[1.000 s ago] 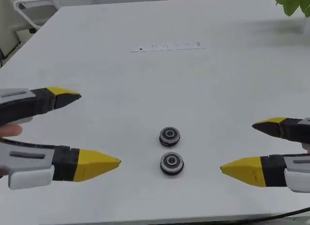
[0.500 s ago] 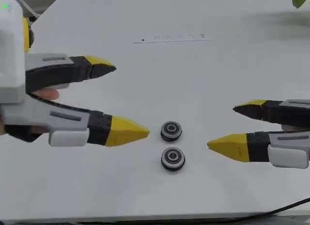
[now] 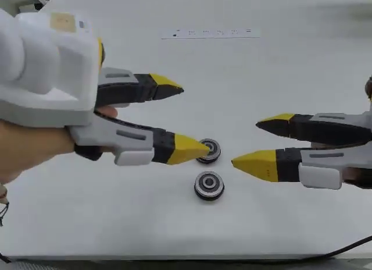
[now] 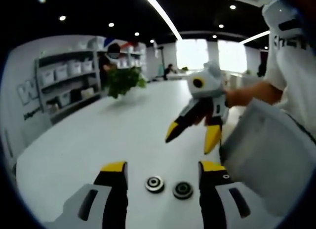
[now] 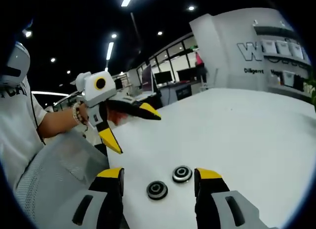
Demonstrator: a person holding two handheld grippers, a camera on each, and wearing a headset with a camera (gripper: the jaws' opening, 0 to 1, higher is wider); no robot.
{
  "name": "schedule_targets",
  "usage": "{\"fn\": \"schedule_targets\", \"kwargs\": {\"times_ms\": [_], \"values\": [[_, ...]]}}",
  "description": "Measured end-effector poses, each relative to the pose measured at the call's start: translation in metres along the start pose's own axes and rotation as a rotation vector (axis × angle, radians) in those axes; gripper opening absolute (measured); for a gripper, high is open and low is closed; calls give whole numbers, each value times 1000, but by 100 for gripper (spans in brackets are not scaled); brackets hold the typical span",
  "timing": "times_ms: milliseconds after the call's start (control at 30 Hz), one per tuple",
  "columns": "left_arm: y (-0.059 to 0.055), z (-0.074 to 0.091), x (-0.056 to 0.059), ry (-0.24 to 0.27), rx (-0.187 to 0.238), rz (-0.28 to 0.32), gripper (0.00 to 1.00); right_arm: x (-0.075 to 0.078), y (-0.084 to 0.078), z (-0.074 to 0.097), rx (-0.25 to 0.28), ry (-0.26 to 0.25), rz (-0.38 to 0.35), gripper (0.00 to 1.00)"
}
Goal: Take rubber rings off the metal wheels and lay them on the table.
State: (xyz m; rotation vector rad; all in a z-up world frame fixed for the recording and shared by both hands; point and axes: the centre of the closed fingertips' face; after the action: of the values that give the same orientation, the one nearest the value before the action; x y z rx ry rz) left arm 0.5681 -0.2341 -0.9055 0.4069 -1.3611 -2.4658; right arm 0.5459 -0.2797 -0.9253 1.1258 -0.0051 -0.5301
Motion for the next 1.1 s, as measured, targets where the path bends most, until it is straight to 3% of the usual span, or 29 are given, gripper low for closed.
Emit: {"fn": "schedule_targets", "kwargs": {"times_ms": [67,200,300,667,867,967,1100], "values": [[-7,-6,2,10,-6,-21,54,3,-3,-5,-12,0,6,53],[-12,-16,12,-12,24,23,48,5,-13,-13,-54,6,52,48],[-21,-24,22,-52,-10,1,41,6,-23,-19,-93,20,75,45],[-39,-40,26,-61,-49,19,35,12,-51,-35,-177,47,137,36],[-51,-48,31,-73,-86,40,33,13,-66,-43,-213,62,176,30],[-59,-53,36,-90,-118,35,31,14,-80,-48,-264,65,212,27],[-67,-58,39,-93,-147,34,28,14,-83,-54,-260,74,210,25]]}}
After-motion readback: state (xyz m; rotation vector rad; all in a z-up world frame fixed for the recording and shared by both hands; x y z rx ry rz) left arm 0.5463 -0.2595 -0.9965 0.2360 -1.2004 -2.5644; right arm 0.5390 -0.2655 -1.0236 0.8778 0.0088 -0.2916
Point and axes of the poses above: the centre of the closed fingertips' face, and the gripper's own axes: z roughly backward along the fingers, x roughly to its right, y roughly out of its top, and after that the axes turned 6 degrees about -x, right-handed
